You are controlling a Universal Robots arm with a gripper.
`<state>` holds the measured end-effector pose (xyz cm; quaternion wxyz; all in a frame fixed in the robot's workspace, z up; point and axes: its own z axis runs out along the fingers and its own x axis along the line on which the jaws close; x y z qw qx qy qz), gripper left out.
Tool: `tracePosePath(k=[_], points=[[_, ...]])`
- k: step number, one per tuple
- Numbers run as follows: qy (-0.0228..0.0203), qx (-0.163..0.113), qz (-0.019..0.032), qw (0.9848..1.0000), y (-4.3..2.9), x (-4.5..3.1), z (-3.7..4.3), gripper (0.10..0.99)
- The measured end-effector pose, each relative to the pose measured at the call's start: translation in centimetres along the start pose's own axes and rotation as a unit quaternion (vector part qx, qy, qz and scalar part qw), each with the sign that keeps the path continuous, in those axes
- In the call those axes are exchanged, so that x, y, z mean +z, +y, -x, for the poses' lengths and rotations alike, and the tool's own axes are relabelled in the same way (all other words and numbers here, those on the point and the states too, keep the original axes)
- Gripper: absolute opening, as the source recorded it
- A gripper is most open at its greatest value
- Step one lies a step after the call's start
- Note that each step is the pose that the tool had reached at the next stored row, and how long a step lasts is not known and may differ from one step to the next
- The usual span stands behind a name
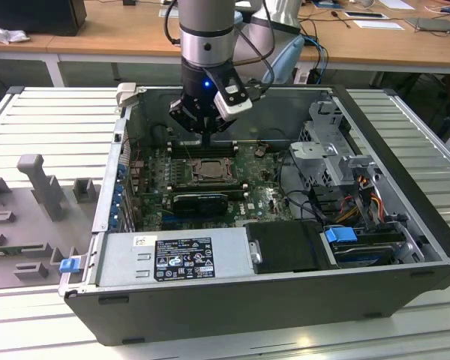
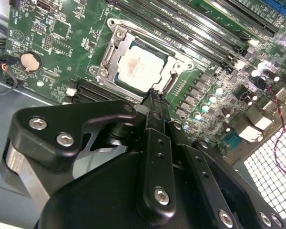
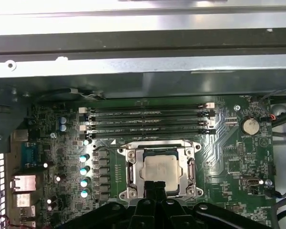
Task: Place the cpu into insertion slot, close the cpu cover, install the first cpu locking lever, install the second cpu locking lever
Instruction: 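Install the first cpu locking lever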
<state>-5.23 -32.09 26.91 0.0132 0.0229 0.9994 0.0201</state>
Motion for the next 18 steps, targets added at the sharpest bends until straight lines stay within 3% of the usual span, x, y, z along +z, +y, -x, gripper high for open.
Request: tracePosePath(k=[5, 16, 18], points=[[0.0, 0.0, 0.0, 1.0, -0.08, -0.04, -1.92, 0.106], [0.0, 0.0, 0.0, 1.0, -0.14, -0.07, -3.15, 0.106], [0.0, 0.0, -0.0001, 1.0, -0.17, -0.09, -3.71, 0.106]])
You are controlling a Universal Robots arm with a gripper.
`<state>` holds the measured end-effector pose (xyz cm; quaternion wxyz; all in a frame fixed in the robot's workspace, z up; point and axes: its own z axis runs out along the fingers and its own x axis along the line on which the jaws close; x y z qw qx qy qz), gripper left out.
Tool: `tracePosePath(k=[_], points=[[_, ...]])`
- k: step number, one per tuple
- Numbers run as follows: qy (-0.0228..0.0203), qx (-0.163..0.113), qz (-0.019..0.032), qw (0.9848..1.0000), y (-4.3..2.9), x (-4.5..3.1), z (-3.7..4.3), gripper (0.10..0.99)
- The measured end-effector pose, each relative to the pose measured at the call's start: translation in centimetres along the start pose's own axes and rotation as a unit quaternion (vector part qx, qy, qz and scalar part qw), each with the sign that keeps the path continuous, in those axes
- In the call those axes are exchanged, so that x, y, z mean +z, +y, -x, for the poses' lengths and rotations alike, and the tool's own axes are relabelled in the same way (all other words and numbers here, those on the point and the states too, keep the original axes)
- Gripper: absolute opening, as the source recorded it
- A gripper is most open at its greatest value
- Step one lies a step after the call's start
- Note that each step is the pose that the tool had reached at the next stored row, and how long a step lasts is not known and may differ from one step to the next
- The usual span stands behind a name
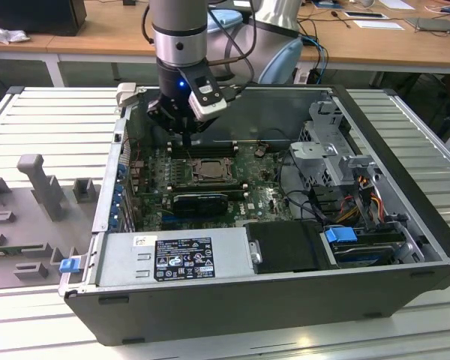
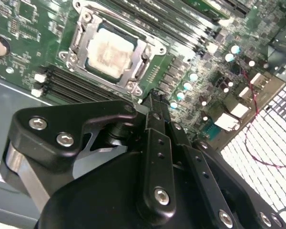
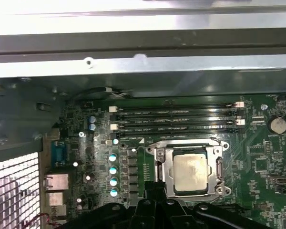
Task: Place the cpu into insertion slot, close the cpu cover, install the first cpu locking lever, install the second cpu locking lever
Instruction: 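Install the first cpu locking lever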
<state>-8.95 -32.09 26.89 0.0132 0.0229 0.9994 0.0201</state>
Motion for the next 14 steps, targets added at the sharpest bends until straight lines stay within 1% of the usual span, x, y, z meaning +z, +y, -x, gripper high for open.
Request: tracePosePath(k=[2, 3, 5, 8, 11, 14], points=[[0.0, 0.0, 0.0, 1.0, -0.02, -0.01, -0.41, 0.106], [0.0, 0.0, 0.0, 1.0, -0.02, -0.01, -0.73, 0.106], [-0.0001, 0.0, 0.0001, 1.0, 0.0, 0.03, -1.08, 0.106], [0.0001, 0.0, 0.0, 1.0, 0.03, 0.07, -1.33, 0.106], [-0.0001, 0.0, 0.0001, 1.0, 0.09, 0.14, -1.86, 0.106], [0.0, 0.0, 0.0, 1.0, 0.12, 0.18, -2.13, 0.106]])
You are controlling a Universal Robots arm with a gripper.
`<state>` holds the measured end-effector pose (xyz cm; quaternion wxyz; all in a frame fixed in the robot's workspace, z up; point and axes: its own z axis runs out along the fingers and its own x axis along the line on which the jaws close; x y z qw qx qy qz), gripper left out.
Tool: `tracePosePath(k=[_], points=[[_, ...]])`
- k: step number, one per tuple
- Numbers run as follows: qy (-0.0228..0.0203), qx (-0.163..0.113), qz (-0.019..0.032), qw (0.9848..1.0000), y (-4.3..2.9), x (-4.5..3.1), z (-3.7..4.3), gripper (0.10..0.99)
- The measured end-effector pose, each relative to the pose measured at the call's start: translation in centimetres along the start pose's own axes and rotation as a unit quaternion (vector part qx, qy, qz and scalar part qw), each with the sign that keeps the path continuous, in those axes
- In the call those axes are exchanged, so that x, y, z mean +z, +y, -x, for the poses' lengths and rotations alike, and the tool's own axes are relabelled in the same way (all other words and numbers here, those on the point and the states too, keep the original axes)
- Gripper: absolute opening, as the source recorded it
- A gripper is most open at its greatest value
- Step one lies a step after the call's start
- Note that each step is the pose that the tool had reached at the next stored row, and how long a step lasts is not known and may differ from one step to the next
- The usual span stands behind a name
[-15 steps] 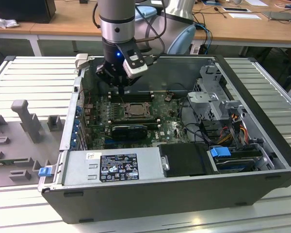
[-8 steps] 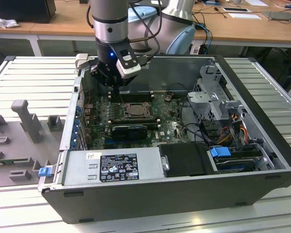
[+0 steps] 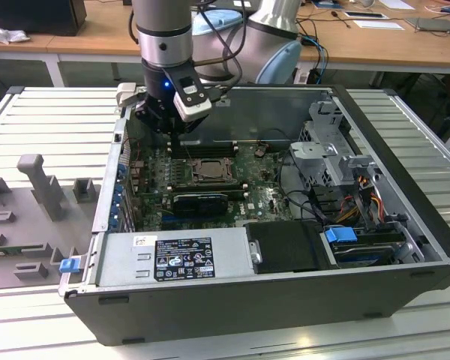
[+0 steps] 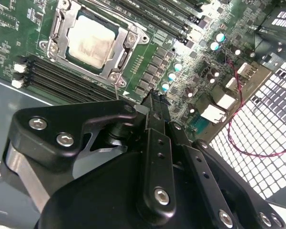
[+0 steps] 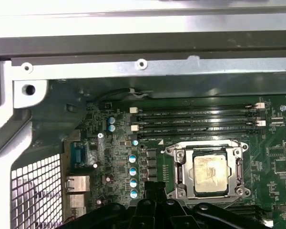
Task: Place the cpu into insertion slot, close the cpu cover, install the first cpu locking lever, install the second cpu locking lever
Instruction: 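Install the first cpu locking lever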
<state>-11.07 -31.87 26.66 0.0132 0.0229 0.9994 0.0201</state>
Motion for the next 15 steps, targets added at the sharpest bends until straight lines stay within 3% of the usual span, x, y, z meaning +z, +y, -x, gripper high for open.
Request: tracePosePath(k=[4, 11, 15], points=[[0.0, 0.0, 0.0, 1.0, 0.26, 0.17, -0.4, 0.106], [0.0001, -0.001, 0.0, 1.0, 2.59, 0.78, -0.52, 0.106], [0.0002, -0.001, 0.0001, 1.0, 2.89, 0.94, -0.22, 0.106]])
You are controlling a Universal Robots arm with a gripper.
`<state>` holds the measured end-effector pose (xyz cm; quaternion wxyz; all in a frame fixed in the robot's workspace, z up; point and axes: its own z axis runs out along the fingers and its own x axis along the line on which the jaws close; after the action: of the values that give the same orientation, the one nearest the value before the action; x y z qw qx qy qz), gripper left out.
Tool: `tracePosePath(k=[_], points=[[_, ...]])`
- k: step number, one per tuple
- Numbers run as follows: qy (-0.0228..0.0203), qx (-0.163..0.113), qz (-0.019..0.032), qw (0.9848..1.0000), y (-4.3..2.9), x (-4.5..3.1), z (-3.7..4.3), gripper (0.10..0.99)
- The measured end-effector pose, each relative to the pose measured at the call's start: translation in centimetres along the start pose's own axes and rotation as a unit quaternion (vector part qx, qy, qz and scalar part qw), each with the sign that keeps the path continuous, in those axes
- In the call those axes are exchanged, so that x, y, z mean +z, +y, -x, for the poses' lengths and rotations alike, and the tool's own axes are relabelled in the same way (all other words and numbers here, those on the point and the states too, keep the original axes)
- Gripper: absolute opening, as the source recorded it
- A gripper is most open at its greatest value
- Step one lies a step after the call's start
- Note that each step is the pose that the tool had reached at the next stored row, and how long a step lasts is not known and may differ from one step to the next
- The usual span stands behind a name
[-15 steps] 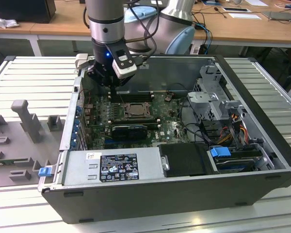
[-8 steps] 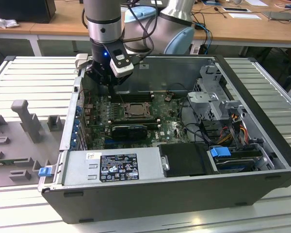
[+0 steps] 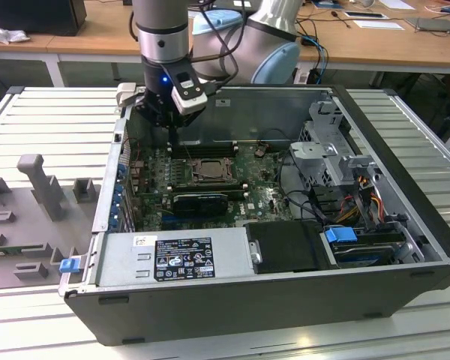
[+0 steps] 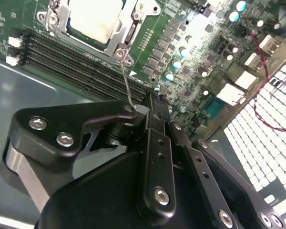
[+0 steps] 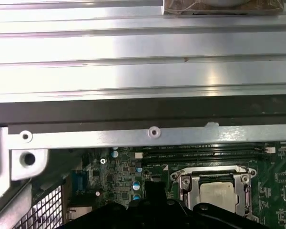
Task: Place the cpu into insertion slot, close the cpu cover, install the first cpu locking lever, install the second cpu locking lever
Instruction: 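Install the first cpu locking lever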
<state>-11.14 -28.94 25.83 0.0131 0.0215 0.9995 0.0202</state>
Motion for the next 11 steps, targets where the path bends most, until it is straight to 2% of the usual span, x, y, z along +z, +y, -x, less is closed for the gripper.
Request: tracePosePath(k=[7, 10, 11], points=[[0.0003, 0.0, -0.0001, 1.0, 0.02, 0.07, 0.51, 0.106], [0.0003, 0.0, 0.0, 1.0, 0.06, 0.11, 1.39, 0.106], [0.0003, 0.0, 0.0, 1.0, 0.08, 0.14, 2.03, 0.106]])
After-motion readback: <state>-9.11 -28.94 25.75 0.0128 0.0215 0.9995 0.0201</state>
